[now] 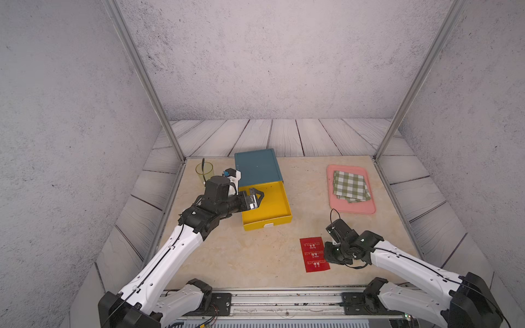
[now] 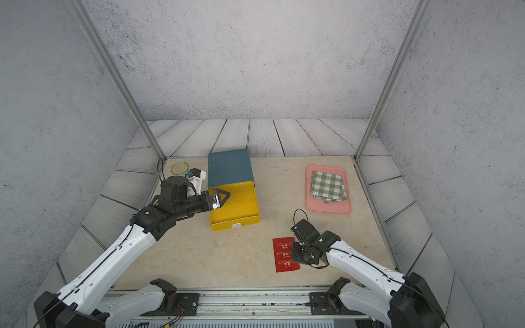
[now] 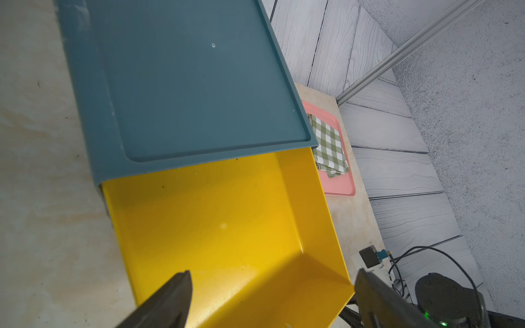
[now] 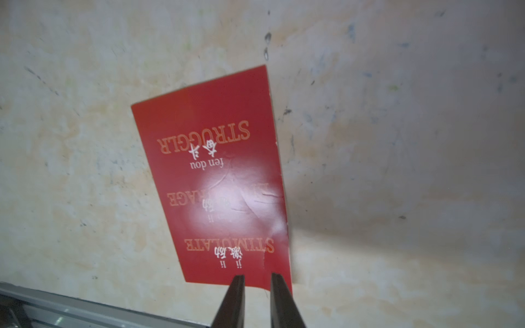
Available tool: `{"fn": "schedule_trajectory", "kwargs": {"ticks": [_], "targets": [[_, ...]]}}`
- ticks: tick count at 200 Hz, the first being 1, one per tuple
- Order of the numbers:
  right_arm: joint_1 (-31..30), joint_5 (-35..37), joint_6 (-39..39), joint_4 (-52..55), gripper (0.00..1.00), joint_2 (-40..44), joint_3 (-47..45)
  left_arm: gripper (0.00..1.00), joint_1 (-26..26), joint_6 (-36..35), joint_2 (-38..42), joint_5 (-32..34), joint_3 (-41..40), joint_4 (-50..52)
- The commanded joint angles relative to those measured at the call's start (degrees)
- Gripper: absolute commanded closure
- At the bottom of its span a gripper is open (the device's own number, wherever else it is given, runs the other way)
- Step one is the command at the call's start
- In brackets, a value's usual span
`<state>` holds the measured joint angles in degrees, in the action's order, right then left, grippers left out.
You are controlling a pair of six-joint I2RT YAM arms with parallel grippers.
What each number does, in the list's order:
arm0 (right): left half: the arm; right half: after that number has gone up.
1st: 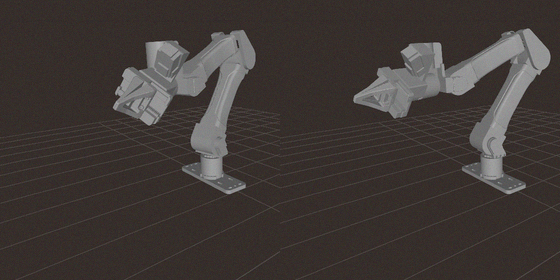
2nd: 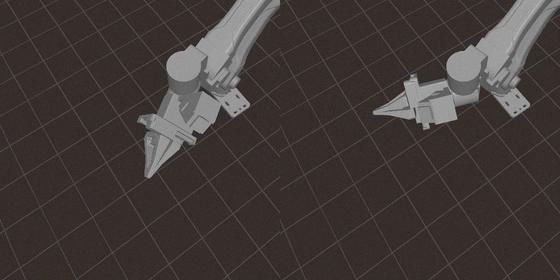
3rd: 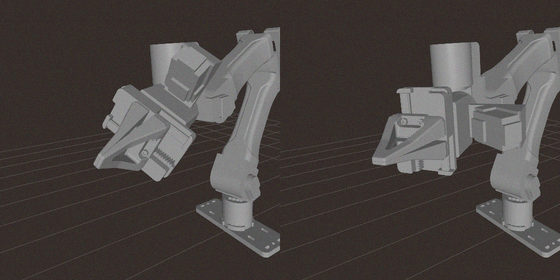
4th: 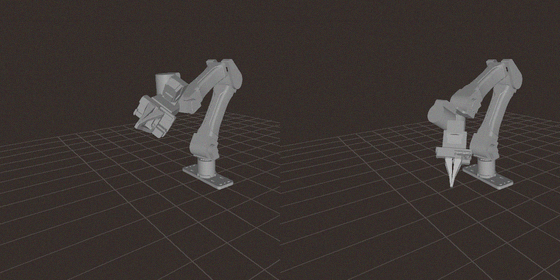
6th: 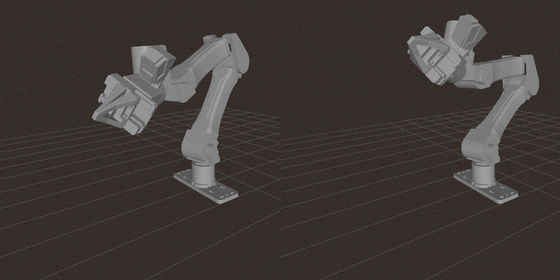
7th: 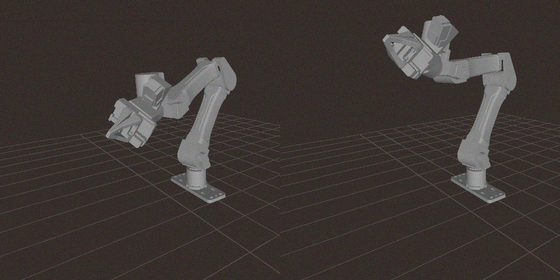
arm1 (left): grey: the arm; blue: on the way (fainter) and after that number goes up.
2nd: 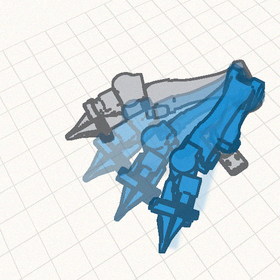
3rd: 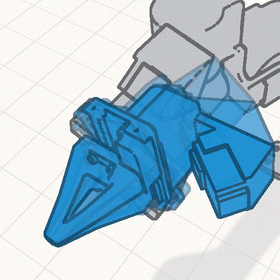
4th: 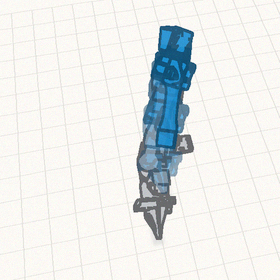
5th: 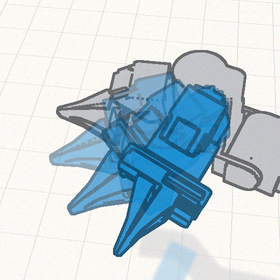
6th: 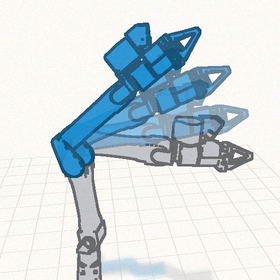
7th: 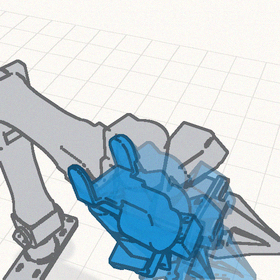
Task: Take the postcards out of the drawer
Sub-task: Place the postcard at the center of the board.
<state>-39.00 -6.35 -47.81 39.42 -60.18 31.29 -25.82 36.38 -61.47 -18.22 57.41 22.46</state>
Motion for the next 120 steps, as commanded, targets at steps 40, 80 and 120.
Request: {"fn": "schedule_trajectory", "kwargs": {"ticks": [40, 80, 120], "targets": [[-1.39, -2.41, -1.46, -3.09, 0.82, -1.37, -4.85, 0.04, 0.51, 0.88, 0.39, -0.57, -1.34, -1.47], [-1.52, -2.28, -2.44, -4.7, 0.82, -3.1, -7.55, 0.04, 0.51, 0.92, 0.39, -0.5, -1.66, -1.47], [-1.49, -1.74, -2.81, -4.0, 0.82, -2.75, -7.2, 0.04, 0.51, 0.97, 0.21, -0.51, -1.74, -1.61]]}}
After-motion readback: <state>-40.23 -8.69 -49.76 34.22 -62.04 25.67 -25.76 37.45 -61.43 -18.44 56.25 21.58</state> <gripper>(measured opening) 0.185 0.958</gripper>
